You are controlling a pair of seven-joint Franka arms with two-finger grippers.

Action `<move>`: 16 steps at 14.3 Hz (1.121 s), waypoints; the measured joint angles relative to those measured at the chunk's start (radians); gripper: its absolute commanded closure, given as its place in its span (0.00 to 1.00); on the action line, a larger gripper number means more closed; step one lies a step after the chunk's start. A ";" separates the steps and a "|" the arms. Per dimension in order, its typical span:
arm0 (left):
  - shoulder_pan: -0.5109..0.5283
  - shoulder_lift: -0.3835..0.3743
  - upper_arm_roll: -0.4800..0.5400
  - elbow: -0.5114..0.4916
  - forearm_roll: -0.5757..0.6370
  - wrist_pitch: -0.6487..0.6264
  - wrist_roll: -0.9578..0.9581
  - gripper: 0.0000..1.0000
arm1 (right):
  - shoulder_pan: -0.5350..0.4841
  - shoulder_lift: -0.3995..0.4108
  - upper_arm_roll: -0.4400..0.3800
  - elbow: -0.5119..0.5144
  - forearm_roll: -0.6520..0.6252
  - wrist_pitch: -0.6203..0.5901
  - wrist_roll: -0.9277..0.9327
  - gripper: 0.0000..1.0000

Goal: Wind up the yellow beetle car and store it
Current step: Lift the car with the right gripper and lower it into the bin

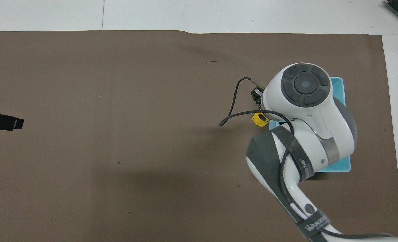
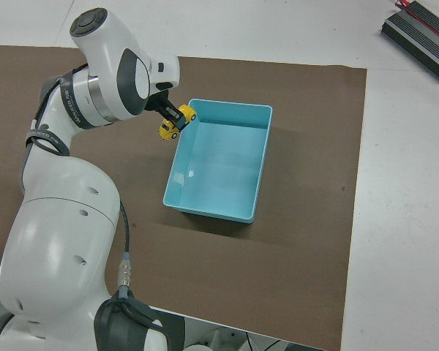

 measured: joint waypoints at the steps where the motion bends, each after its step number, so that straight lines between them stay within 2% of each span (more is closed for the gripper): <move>1: 0.000 0.000 0.000 0.000 0.000 0.000 0.000 0.00 | -0.020 -0.001 0.000 -0.007 0.005 0.000 -0.062 1.00; 5: 0.000 0.000 0.000 0.000 0.000 0.000 0.000 0.00 | -0.079 -0.017 -0.001 -0.057 0.018 0.038 -0.279 1.00; 12: 0.000 0.000 0.000 0.000 0.000 0.000 0.000 0.00 | -0.138 -0.158 -0.001 -0.370 0.076 0.305 -0.564 1.00; 16: 0.000 0.000 0.000 0.000 0.000 0.000 0.000 0.00 | -0.169 -0.180 -0.002 -0.461 0.146 0.387 -0.668 1.00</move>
